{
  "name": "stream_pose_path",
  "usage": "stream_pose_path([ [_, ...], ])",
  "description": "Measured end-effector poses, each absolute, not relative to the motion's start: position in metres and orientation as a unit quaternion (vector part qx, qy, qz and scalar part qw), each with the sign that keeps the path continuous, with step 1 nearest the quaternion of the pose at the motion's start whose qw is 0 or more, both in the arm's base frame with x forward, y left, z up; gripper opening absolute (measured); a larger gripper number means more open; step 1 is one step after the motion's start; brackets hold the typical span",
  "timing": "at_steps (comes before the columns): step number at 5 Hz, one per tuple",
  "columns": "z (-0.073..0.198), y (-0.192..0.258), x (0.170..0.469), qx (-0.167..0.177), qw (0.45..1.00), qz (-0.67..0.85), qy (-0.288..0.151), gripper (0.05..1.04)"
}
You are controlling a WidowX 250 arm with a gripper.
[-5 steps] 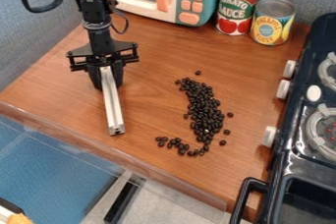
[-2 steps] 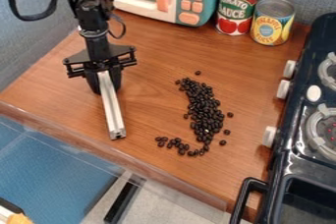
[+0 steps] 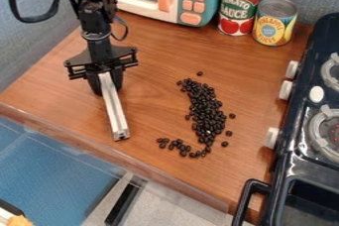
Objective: Sweep into pile
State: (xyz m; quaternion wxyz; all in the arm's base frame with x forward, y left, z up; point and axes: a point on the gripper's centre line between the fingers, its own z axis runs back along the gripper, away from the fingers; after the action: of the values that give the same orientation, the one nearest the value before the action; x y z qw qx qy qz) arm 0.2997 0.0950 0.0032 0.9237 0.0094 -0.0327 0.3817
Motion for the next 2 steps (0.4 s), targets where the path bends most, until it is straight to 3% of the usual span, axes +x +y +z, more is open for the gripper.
stream_pose_path([
  [2, 0.0031, 0.0856, 0.2957, 0.005, 0.922, 0.386, -0.025, 0.388],
])
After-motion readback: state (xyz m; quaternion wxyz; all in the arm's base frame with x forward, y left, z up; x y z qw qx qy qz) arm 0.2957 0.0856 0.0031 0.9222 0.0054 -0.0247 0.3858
